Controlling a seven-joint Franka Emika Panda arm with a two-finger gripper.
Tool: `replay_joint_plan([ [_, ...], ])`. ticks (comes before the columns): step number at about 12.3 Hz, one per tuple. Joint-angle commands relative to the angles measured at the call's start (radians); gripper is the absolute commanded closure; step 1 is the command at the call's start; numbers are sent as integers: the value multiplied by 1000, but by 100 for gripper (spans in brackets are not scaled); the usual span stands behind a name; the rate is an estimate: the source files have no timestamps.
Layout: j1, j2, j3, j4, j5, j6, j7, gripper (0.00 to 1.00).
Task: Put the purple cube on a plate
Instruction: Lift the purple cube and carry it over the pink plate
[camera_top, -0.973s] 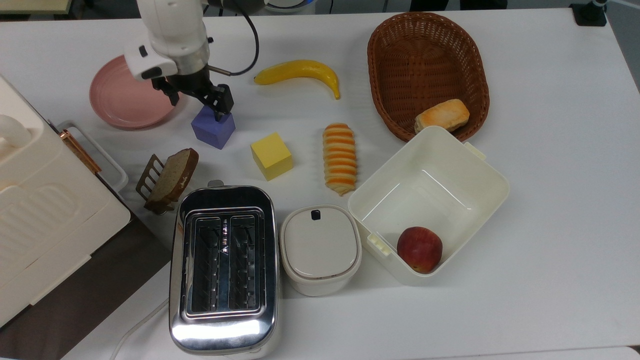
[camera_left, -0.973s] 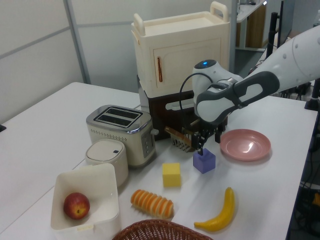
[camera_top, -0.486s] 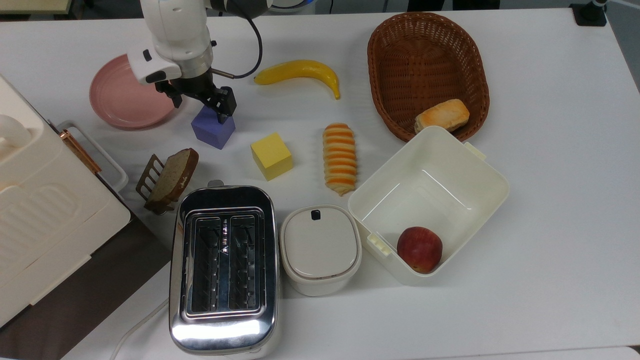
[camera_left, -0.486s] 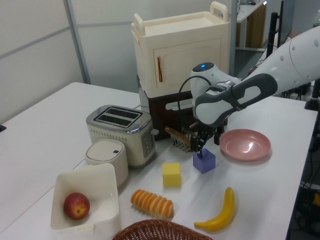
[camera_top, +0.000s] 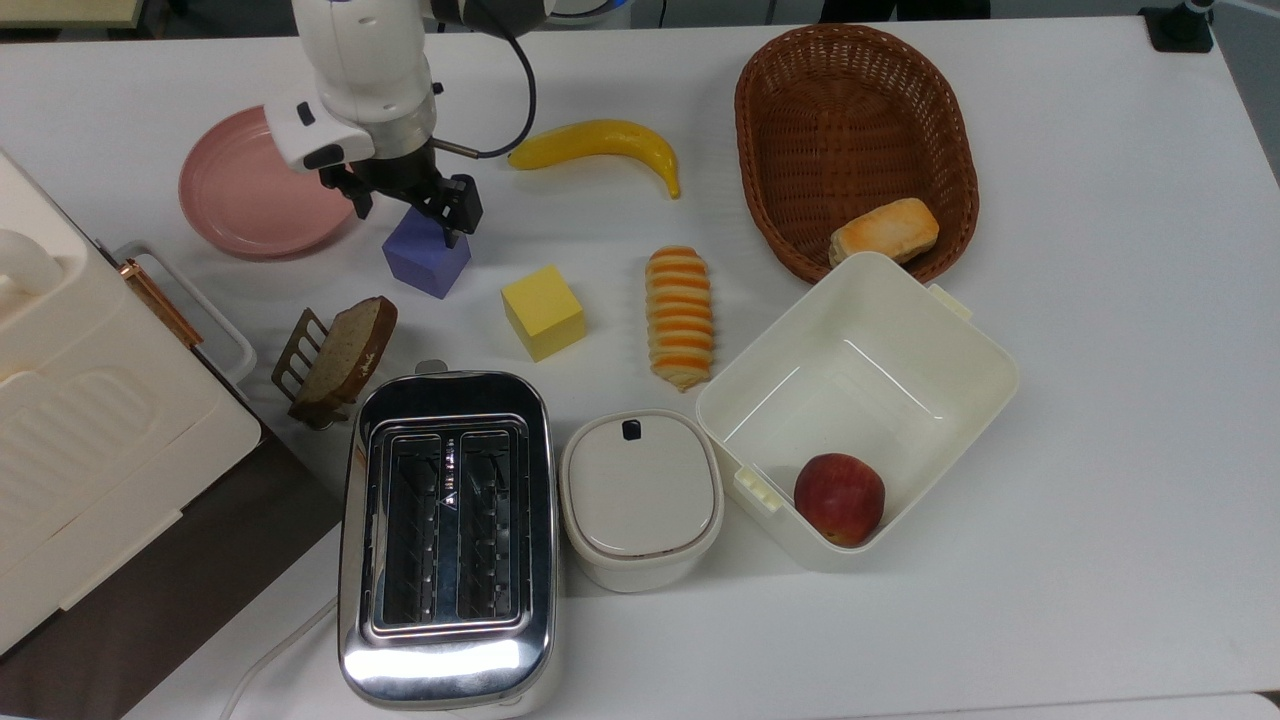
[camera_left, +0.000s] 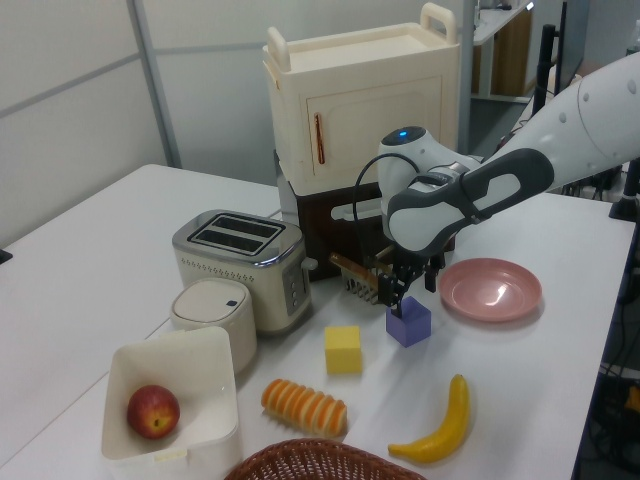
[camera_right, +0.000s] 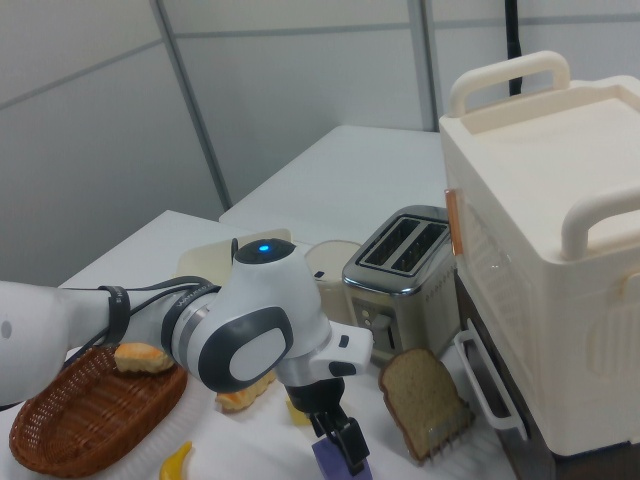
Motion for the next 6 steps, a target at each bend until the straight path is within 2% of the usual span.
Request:
replay_joint_plan([
  [1,12,13,5,-16,3,66,23,0],
  [5,18,42,5,-13,3,71,23,0],
  [6,18,41,5,-13,3,70,23,17],
])
